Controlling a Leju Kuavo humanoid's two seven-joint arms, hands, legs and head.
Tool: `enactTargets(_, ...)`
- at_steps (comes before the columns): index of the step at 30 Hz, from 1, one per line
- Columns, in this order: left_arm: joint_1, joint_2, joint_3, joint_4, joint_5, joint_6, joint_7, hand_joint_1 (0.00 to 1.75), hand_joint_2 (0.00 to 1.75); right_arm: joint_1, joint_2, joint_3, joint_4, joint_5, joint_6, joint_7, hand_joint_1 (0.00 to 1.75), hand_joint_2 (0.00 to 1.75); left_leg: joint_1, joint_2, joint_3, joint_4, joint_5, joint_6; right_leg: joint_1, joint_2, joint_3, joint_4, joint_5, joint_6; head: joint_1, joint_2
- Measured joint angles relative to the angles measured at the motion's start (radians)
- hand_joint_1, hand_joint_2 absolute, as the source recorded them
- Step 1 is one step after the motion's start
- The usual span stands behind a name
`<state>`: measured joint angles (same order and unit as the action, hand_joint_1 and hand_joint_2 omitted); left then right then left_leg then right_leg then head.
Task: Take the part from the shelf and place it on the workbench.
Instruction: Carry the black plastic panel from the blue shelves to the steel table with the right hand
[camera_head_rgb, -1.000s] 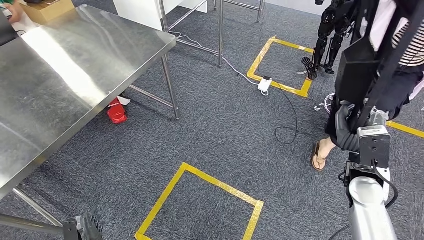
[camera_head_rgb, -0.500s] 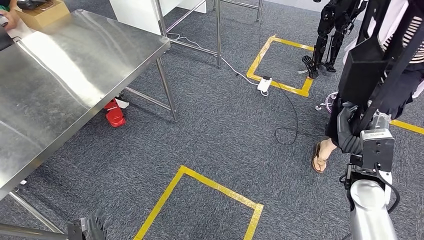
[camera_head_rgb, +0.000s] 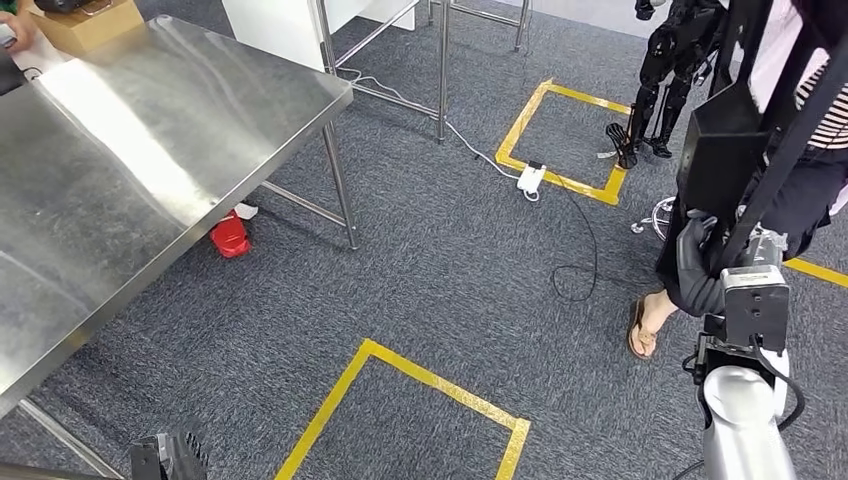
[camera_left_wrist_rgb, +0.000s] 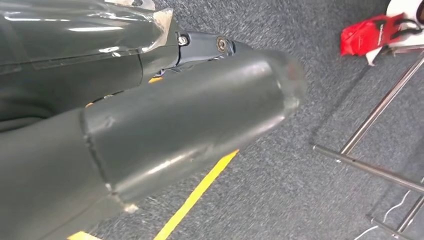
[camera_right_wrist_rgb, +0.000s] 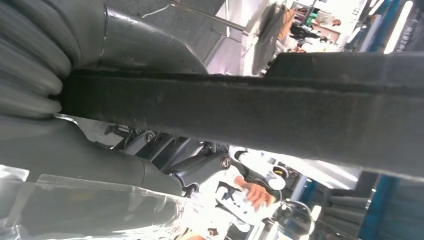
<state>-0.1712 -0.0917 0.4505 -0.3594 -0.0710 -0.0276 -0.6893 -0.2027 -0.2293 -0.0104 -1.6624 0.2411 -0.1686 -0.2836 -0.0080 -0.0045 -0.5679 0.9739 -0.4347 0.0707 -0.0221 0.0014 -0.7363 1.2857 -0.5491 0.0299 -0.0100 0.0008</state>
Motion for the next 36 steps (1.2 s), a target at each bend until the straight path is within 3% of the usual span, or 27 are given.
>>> enactTargets(1, 0.001, -0.001, 0.0, 0.0, 0.0, 0.0, 0.0, 0.0, 0.0, 0.003, 0.0, -0.001, 0.0, 0.0, 0.0, 0.001, 1.57, 1.75, -0.001, -0.001, 0.005, 0.0, -0.005, 0.0, 0.0, 0.0, -0.021, 0.021, 0.003, 0.005, 0.0, 0.0)
enactTargets(2, 0.001, -0.001, 0.0, 0.0, 0.0, 0.0, 0.0, 0.0, 0.0, 0.004, 0.0, -0.001, 0.0, 0.0, 0.0, 0.001, 1.57, 1.75, -0.001, -0.003, 0.011, 0.001, -0.01, -0.001, 0.0, 0.0, -0.022, 0.004, 0.021, 0.012, 0.0, 0.0)
enactTargets(4, 0.001, -0.003, 0.0, 0.0, 0.0, 0.001, 0.0, 0.0, 0.0, 0.002, 0.0, -0.003, 0.0, 0.0, 0.003, 0.001, 1.57, 1.75, -0.001, -0.006, 0.025, 0.007, -0.027, -0.009, -0.003, -0.001, 0.031, -0.127, 0.09, 0.029, 0.001, 0.0)
enactTargets(5, 0.001, -0.003, 0.0, 0.0, -0.001, 0.002, 0.0, 0.0, 0.0, 0.0, -0.001, -0.004, 0.0, 0.0, 0.006, 0.001, 1.57, 1.75, -0.003, -0.007, 0.029, 0.014, -0.039, -0.014, -0.004, -0.001, 0.062, -0.194, 0.119, 0.031, 0.002, 0.0)
enactTargets(7, 0.001, -0.002, 0.0, 0.0, -0.001, 0.006, 0.0, 0.0, 0.0, -0.005, -0.002, -0.007, 0.0, 0.0, 0.014, 0.002, 1.57, 1.75, -0.008, -0.008, 0.032, 0.026, -0.058, -0.024, -0.003, -0.001, 0.1, -0.267, 0.145, 0.019, 0.002, 0.0)
enactTargets(10, 0.001, -0.001, 0.0, 0.0, -0.003, 0.008, 0.0, 0.0, 0.0, -0.009, -0.004, -0.01, 0.001, -0.003, 0.018, 0.002, 1.57, 1.75, -0.004, -0.006, 0.033, 0.036, -0.074, -0.037, -0.003, 0.0, 0.108, -0.269, 0.136, -0.005, -0.002, 0.0)
enactTargets(12, 0.0, 0.0, 0.0, -0.001, -0.004, 0.007, 0.0, 0.0, 0.0, -0.012, -0.005, -0.011, 0.001, -0.006, 0.02, 0.001, 1.57, 1.75, 0.001, -0.003, 0.001, 0.104, -0.107, -0.05, -0.007, 0.001, 0.119, -0.271, 0.127, -0.017, -0.006, 0.0)
enactTargets(15, 0.005, 0.001, 0.0, 0.0, -0.005, 0.006, 0.0, 0.0, 0.0, -0.012, -0.006, -0.011, 0.001, -0.012, 0.025, 0.001, 1.57, 1.75, 0.01, -0.001, -0.121, 0.291, -0.162, -0.063, -0.005, 0.001, 0.131, -0.271, 0.112, -0.03, -0.009, 0.0)
enactTargets(16, 0.008, 0.001, 0.0, 0.0, -0.005, 0.006, 0.0, 0.0, 0.0, -0.011, -0.006, -0.011, 0.001, -0.014, 0.027, 0.001, 1.57, 1.75, 0.013, -0.001, -0.15, 0.317, -0.153, -0.065, -0.005, 0.001, 0.137, -0.271, 0.107, -0.031, -0.009, 0.0)
enactTargets(17, 0.01, 0.001, 0.0, 0.0, -0.005, 0.006, 0.0, 0.0, 0.0, -0.01, -0.006, -0.011, 0.001, -0.016, 0.028, 0.0, 1.57, 1.75, 0.015, 0.0, -0.162, 0.307, -0.126, -0.065, -0.005, 0.002, 0.143, -0.271, 0.101, -0.03, -0.01, 0.0)
enactTargets(19, 0.011, 0.002, 0.0, 0.0, -0.005, 0.006, 0.0, 0.0, 0.0, -0.009, -0.006, -0.012, 0.001, -0.021, 0.029, -0.001, 1.57, 1.75, 0.017, 0.001, -0.13, 0.187, -0.031, -0.057, -0.005, 0.004, 0.162, -0.272, 0.087, -0.025, -0.01, 0.0)
enactTargets(21, 0.011, 0.004, 0.0, 0.0, -0.005, 0.006, 0.0, 0.0, 0.0, -0.01, -0.006, -0.014, 0.002, -0.024, 0.03, -0.003, 1.57, 1.75, 0.011, 0.001, -0.085, 0.075, 0.022, -0.045, -0.003, 0.006, 0.175, -0.274, 0.075, -0.016, -0.008, 0.0)
enactTargets(24, 0.011, 0.009, 0.0, 0.0, -0.004, 0.002, 0.0, 0.0, 0.0, -0.008, -0.006, -0.014, 0.005, -0.027, 0.03, -0.004, 1.57, 1.75, -0.001, 0.001, -0.063, 0.036, 0.012, -0.024, -0.001, 0.007, 0.185, -0.269, 0.073, 0.004, -0.008, 0.0)
enactTargets(26, 0.012, 0.01, 0.0, 0.0, -0.002, -0.001, 0.0, 0.0, 0.0, -0.007, -0.006, -0.013, 0.007, -0.027, 0.03, -0.004, 1.57, 1.75, -0.003, 0.0, -0.04, 0.026, 0.007, -0.008, -0.001, 0.005, 0.177, -0.239, 0.064, 0.011, -0.007, 0.0)
enactTargets(28, 0.012, 0.012, 0.0, 0.0, -0.001, -0.002, 0.0, 0.0, 0.0, -0.009, -0.006, -0.013, 0.01, -0.027, 0.03, -0.005, 1.57, 1.75, -0.004, -0.002, -0.02, 0.022, 0.001, 0.003, -0.001, 0.004, 0.127, -0.152, 0.035, 0.007, -0.004, 0.0)
enactTargets(30, 0.013, 0.015, 0.001, 0.0, -0.001, -0.002, 0.0, 0.0, 0.0, -0.01, -0.007, -0.012, 0.015, -0.029, 0.03, -0.006, 1.57, 1.75, -0.006, -0.004, -0.008, 0.022, -0.01, 0.008, 0.0, 0.003, 0.045, -0.034, 0.004, 0.006, 0.0, 0.0)
enactTargets(31, 0.014, 0.015, 0.001, 0.0, -0.001, -0.002, 0.0, 0.0, 0.0, -0.01, -0.007, -0.012, 0.019, -0.03, 0.03, -0.006, 1.57, 1.75, -0.007, -0.006, -0.001, 0.022, -0.017, 0.009, 0.0, 0.003, 0.013, -0.002, -0.001, 0.009, 0.001, 0.0)
enactTargets(32, 0.015, 0.015, 0.001, 0.0, -0.001, -0.002, 0.0, 0.0, 0.0, -0.011, -0.007, -0.011, 0.023, -0.031, 0.03, -0.006, 1.57, 1.75, -0.008, -0.008, 0.008, 0.022, -0.025, 0.008, 0.001, 0.003, -0.002, -0.005, 0.007, 0.013, 0.001, 0.0)
enactTargets(33, 0.016, 0.016, 0.001, 0.0, -0.001, -0.002, 0.0, 0.0, 0.0, -0.014, -0.007, -0.011, 0.027, -0.032, 0.03, -0.006, 1.57, 1.75, -0.009, -0.01, 0.02, 0.023, -0.034, 0.006, 0.001, 0.003, 0.004, -0.047, 0.033, 0.019, 0.002, 0.0)
enactTargets(35, 0.016, 0.016, 0.001, 0.0, 0.0, -0.001, 0.0, 0.0, 0.0, -0.023, -0.007, -0.009, 0.034, -0.033, 0.03, -0.006, 1.57, 1.75, -0.01, -0.013, 0.043, 0.025, -0.055, -0.002, 0.001, 0.001, 0.047, -0.183, 0.113, 0.029, 0.002, 0.0)
enactTargets(36, 0.015, 0.017, 0.001, 0.001, 0.002, -0.002, 0.0, 0.0, 0.0, -0.029, -0.007, -0.008, 0.038, -0.034, 0.03, -0.006, 1.57, 1.75, -0.011, -0.014, 0.051, 0.026, -0.065, -0.007, 0.004, -0.001, 0.066, -0.235, 0.137, 0.024, 0.003, 0.0)
